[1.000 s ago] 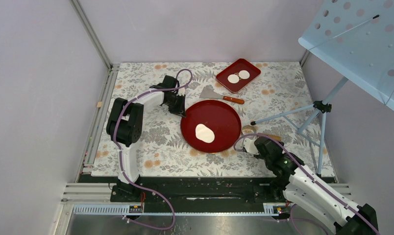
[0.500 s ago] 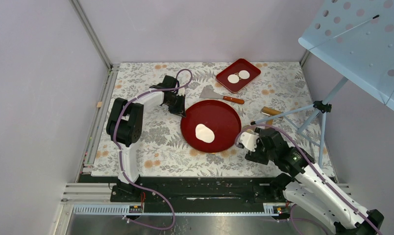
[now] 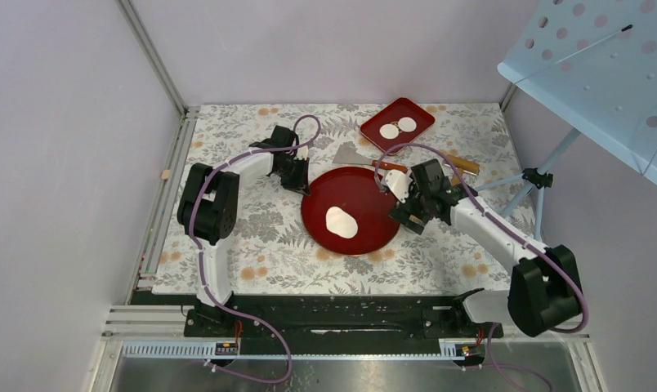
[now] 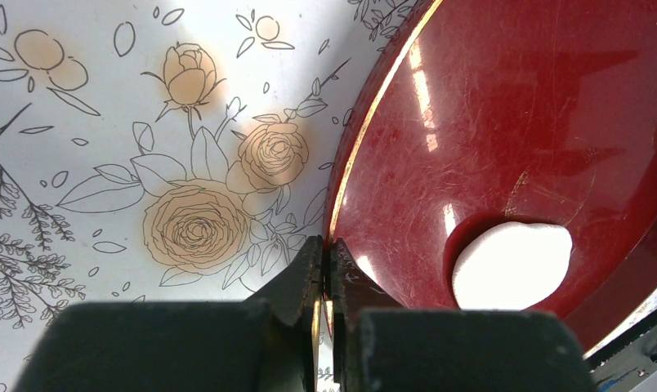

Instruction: Roll out the dumpling wrappers from the dough

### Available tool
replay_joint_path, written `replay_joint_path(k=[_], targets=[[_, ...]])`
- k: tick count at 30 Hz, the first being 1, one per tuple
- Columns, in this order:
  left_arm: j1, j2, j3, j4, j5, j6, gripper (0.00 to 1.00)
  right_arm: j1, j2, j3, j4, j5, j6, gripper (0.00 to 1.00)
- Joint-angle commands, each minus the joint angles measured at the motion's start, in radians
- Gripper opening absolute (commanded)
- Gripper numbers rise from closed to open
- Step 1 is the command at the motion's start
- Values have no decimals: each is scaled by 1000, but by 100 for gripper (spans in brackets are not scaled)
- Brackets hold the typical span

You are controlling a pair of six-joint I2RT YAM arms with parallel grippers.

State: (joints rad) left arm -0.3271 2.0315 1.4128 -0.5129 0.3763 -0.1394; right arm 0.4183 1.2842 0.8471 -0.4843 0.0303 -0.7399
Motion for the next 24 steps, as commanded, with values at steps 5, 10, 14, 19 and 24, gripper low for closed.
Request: replay_joint_path(k=[5, 10, 14, 19, 24], targets=[[25, -3, -16, 19, -52, 8, 0, -67, 135, 146, -55, -194, -11, 100], [26, -4, -16, 19, -50, 8, 0, -104, 218, 178, -63, -185, -8, 100], [25, -3, -16, 19, -52, 8, 0, -133, 282, 201, -83, -185, -14, 100], [25, -2, -15, 19, -51, 8, 0, -139, 334, 208, -105, -194, -28, 100], [25, -1, -14, 19, -51, 6, 0, -139, 365, 210, -102, -192, -25, 99]])
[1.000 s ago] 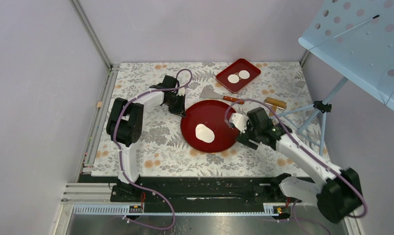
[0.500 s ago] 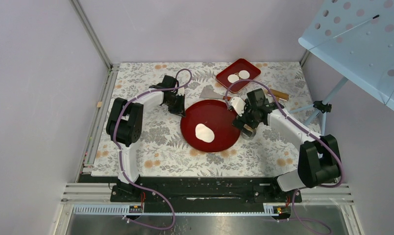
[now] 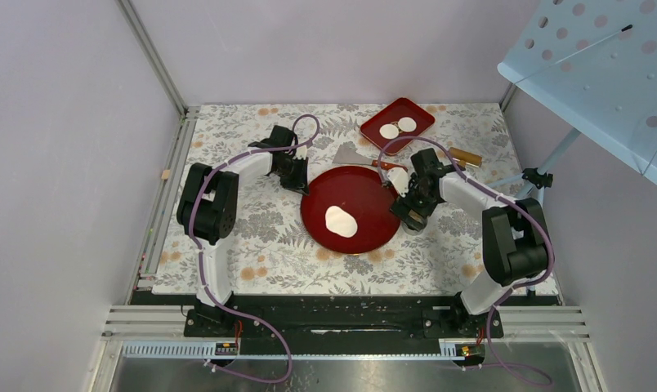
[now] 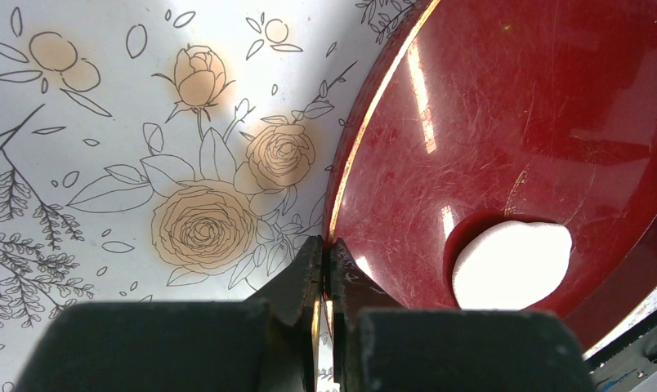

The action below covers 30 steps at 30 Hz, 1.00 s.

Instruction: Roll out the dumpling wrappers from the dough

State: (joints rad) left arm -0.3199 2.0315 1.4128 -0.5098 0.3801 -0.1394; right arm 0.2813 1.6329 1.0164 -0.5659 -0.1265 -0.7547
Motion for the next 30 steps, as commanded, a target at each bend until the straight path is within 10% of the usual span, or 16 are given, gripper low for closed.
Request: replay_joint_path(k=[1, 30], targets=[[18, 0, -14, 16, -55, 6, 0, -2, 21, 42, -18, -36, -9, 99], [18, 0, -14, 15, -51, 8, 0, -10, -34, 13, -54, -133, 51, 99]])
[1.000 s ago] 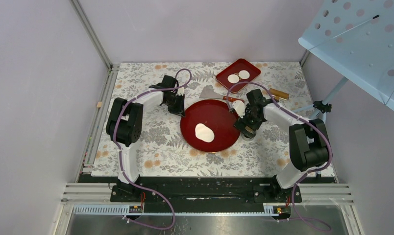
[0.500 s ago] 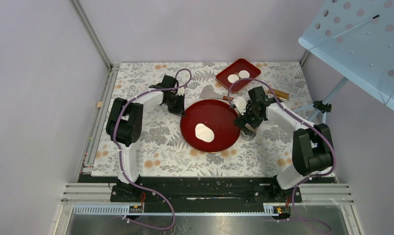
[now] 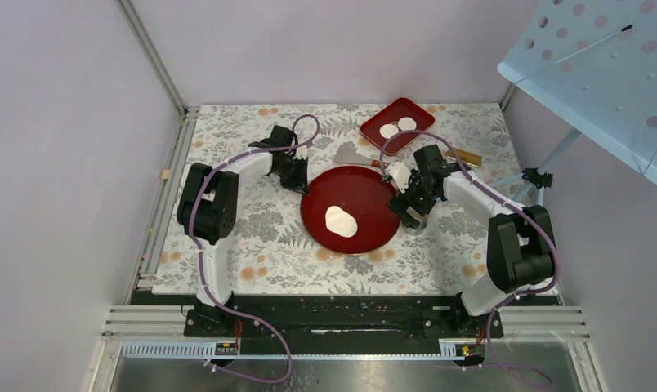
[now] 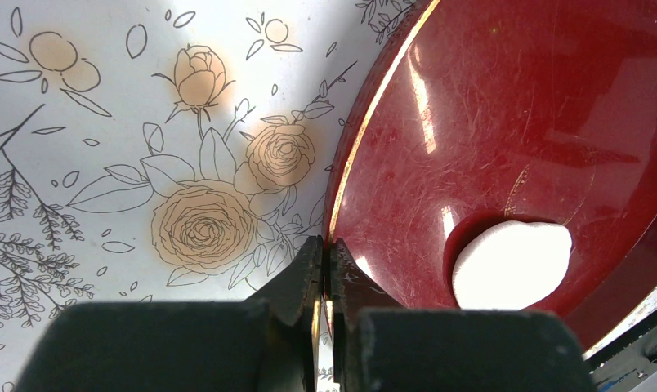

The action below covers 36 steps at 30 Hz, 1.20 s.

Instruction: Roll out the dumpling wrappers from the dough

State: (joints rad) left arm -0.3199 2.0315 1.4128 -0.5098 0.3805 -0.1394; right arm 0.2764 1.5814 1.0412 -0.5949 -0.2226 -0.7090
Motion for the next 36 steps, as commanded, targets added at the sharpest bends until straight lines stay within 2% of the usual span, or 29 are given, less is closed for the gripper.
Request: replay_joint_path(k=[1, 11, 20, 23, 24, 31, 36], targets=[[18, -1, -13, 15, -52, 8, 0, -5, 22, -13, -23, -37, 3, 99], [18, -1, -13, 16, -51, 6, 0, -5, 67, -22, -22, 21, -1, 97], [18, -1, -13, 15, -52, 6, 0, -5, 74, -11, -24, 26, 7, 74], [18, -1, -13, 16, -51, 6, 0, -5, 52, 12, -51, 33, 7, 61], [18, -1, -13, 15, -52, 7, 0, -4, 37, 22, -66, 31, 8, 59], [18, 1, -13, 15, -52, 6, 0, 21, -113, 101, -146, 55, 23, 59], [18, 1, -14, 16, -51, 7, 0, 186, -178, 132, -153, 130, 62, 59]])
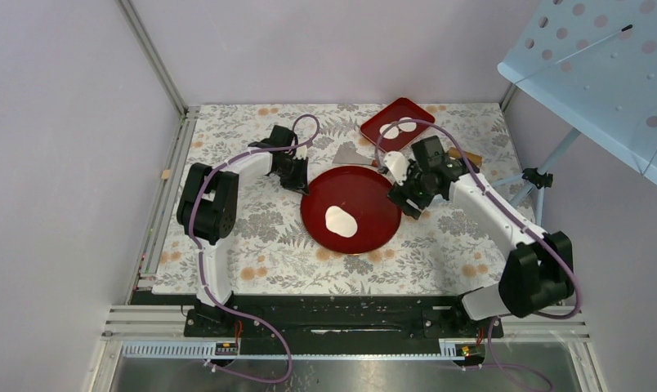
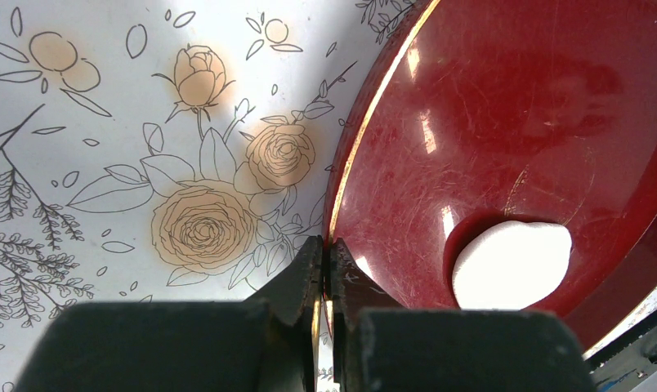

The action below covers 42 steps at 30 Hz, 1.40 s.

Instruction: Roll out the dumpling wrappers from the dough

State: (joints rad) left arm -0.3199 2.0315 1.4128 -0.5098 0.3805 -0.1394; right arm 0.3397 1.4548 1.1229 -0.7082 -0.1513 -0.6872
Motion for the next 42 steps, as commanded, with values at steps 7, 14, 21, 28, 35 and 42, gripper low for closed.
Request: replay_joint_path(k=[7, 14, 21, 28, 35, 42], targets=[[18, 0, -13, 16, -53, 6, 0, 388, 55, 185, 3, 121, 102, 59], [20, -3, -15, 16, -50, 8, 0, 507, 272, 319, 53, 147, 145, 57], [19, -3, -17, 19, -45, 8, 0, 540, 349, 295, 155, 218, 229, 56], [19, -5, -19, 19, -45, 8, 0, 544, 396, 279, 179, 223, 260, 56], [19, -6, -19, 20, -46, 8, 0, 545, 437, 272, 179, 215, 267, 56], [20, -7, -20, 20, -42, 9, 0, 544, 462, 273, 179, 218, 262, 56]])
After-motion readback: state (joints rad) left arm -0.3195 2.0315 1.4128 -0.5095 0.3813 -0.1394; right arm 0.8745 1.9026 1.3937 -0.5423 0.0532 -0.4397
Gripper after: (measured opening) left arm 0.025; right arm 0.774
